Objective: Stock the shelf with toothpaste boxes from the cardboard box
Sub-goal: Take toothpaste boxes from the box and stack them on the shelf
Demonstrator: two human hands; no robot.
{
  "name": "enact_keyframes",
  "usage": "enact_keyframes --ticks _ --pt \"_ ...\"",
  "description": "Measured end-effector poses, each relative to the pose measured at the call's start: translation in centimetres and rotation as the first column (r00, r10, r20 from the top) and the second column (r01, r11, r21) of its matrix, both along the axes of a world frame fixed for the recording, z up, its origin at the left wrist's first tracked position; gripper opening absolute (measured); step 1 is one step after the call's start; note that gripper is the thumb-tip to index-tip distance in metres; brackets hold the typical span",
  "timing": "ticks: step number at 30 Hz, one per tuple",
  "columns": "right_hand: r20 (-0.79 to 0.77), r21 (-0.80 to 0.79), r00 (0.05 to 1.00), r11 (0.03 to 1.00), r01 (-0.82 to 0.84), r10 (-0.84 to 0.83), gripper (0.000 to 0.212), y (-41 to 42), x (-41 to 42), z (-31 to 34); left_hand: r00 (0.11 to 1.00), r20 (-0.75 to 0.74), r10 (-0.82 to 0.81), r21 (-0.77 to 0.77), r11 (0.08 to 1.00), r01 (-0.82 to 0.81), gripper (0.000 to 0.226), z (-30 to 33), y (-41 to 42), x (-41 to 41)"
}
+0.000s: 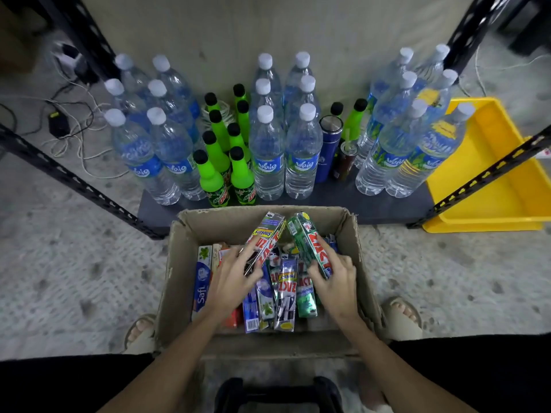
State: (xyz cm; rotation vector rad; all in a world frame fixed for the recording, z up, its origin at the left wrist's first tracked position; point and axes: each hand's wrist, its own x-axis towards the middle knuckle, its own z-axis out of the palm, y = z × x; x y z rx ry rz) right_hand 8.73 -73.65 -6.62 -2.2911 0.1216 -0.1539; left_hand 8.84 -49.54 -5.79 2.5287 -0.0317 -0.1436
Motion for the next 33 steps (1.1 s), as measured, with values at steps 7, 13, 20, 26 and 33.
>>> enact_keyframes --ticks 7,13,20,26,33 --pt "0.243 0.142 0.968 0.984 -0.103 0.066 0.05 -1.5 2.5 9.8 0.966 0.259 -0.02 -0.072 0.997 0.041 0.063 11.2 4.7 1.2" --pt "0.427 0.077 0.883 0.965 -0.252 0.196 0.046 -4.2 5.0 22.7 0.891 0.434 -0.134 -0.089 0.978 0.19 0.061 23.2 7.6 4.5" --pt "0.579 -0.09 0.755 0.944 -0.316 0.308 0.051 -6.4 7.3 36.8 0.739 0.635 -0.224 -0.017 0.953 0.303 0.058 37.3 8.0 6.2" --pt "0.666 -0.202 0.681 0.953 -0.228 0.304 0.049 -8.0 10.5 45.1 0.697 0.683 -0.22 0.055 0.967 0.251 0.056 45.3 8.9 8.9" --pt "0.65 -0.453 0.639 0.885 -0.109 0.411 0.05 -10.7 17.0 49.0 0.777 0.559 -0.287 0.074 0.952 0.298 0.051 49.8 9.4 15.6"
